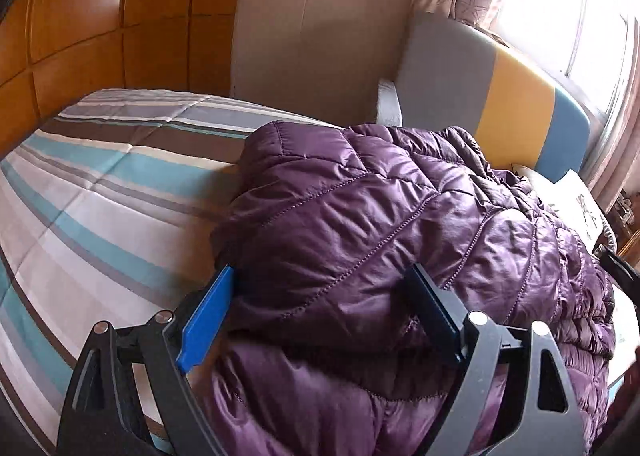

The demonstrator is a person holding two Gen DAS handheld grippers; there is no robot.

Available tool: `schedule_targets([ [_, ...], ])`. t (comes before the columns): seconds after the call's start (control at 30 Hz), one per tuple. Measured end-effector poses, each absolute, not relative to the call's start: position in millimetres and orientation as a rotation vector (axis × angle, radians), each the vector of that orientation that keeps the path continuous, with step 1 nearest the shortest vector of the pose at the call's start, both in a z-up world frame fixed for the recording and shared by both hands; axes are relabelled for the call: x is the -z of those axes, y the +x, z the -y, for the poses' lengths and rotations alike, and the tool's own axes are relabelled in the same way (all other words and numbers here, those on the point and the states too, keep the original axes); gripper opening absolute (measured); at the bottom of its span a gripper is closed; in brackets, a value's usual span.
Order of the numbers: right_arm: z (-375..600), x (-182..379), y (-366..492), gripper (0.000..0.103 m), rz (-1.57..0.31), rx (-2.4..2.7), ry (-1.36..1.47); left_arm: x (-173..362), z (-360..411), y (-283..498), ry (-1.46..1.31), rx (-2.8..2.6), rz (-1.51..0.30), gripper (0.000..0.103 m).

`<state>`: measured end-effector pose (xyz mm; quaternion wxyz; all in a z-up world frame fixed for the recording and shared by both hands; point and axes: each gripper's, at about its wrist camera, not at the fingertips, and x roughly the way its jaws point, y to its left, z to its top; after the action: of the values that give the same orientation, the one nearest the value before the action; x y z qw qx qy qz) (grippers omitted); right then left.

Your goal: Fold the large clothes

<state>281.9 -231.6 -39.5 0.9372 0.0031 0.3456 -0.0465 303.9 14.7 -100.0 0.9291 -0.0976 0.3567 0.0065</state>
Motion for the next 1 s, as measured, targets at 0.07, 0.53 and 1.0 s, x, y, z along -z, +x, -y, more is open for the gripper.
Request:
schedule_targets([
  [0.07, 225, 47, 299, 0.043, -0.755, 0.099, -0.008, 103, -18, 305, -0.214, -0.001, -0.737, 0.088],
  [0.53, 256, 94, 275, 0.043, -0.866, 0.221, 0.052, 104, -15, 348, -0.163, -0.055, -0.798, 0.098],
  [1.0, 265, 58, 253, 0.046, -0.715, 0.146, 0.135, 99, -6, 341, -0.082, -0.061, -0.776, 0.101],
])
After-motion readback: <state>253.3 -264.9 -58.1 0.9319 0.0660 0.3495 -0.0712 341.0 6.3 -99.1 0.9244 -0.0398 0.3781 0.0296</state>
